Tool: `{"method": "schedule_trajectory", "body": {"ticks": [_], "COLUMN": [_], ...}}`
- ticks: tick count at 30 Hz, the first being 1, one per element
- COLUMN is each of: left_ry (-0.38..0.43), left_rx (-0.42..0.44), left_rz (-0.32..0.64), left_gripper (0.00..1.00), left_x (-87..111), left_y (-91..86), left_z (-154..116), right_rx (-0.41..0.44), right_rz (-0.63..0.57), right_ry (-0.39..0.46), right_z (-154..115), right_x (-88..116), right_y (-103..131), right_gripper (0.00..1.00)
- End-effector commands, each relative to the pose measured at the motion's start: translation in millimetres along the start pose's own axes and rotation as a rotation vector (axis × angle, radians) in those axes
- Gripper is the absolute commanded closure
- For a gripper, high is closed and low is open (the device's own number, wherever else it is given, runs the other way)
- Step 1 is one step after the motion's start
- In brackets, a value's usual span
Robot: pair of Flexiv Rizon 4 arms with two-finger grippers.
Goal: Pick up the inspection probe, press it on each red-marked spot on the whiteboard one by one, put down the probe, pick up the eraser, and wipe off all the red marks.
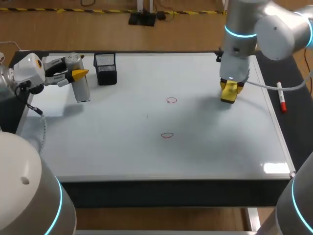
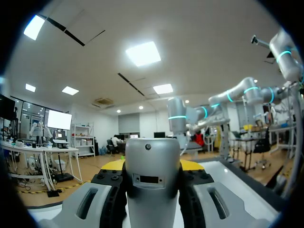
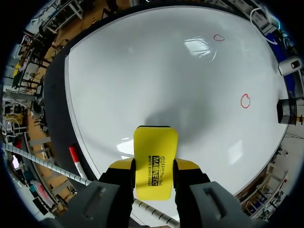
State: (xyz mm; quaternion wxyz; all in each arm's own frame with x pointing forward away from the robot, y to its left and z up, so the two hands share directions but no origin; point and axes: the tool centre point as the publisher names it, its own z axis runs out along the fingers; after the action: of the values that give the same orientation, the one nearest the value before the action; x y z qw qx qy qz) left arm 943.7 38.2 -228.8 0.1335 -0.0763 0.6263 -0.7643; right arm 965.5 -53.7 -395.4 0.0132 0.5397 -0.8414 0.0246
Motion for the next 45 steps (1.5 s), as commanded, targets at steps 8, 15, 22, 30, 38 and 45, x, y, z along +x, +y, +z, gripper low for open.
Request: {"method": "schedule_trajectory", "body": {"ticks": [8,15,22,30,38,45], "left_ry": [0.0,0.0,0.01,0.049,0.099,0.126], "left_rx": [0.0,0.0,-0.008,-0.018,-0.006,0.019], "left_rz": [0.001,0.001,-0.002,-0.03,-0.041,-0.058], "left_gripper": [1.0,1.0,1.0,1.0,1.0,1.0], "left_x": [0.6,0.6,4.0,16.5,30.2,41.9], "left_y": [-1.0,-1.0,-3.5,0.8,9.8,24.2], "left_z": [-0.3,-0.3,9.8,51.2,100.8,144.4], "right_rx": [0.043,0.043,0.043,0.043,0.043,0.043], "right_rz": [-0.016,-0.016,-0.016,-0.016,-0.016,-0.016], "right_ry": [-0.006,-0.006,-0.006,-0.006,-0.006,-0.006], "right_z": [-3.1,-3.1,-3.1,-3.1,-3.1,-3.1], "right_x": [4.0,4.0,4.0,4.0,4.0,4.0], "right_y": [5.6,5.6,5.6,5.6,5.6,5.6], "right_gripper": [1.0,1.0,1.0,1.0,1.0,1.0]}}
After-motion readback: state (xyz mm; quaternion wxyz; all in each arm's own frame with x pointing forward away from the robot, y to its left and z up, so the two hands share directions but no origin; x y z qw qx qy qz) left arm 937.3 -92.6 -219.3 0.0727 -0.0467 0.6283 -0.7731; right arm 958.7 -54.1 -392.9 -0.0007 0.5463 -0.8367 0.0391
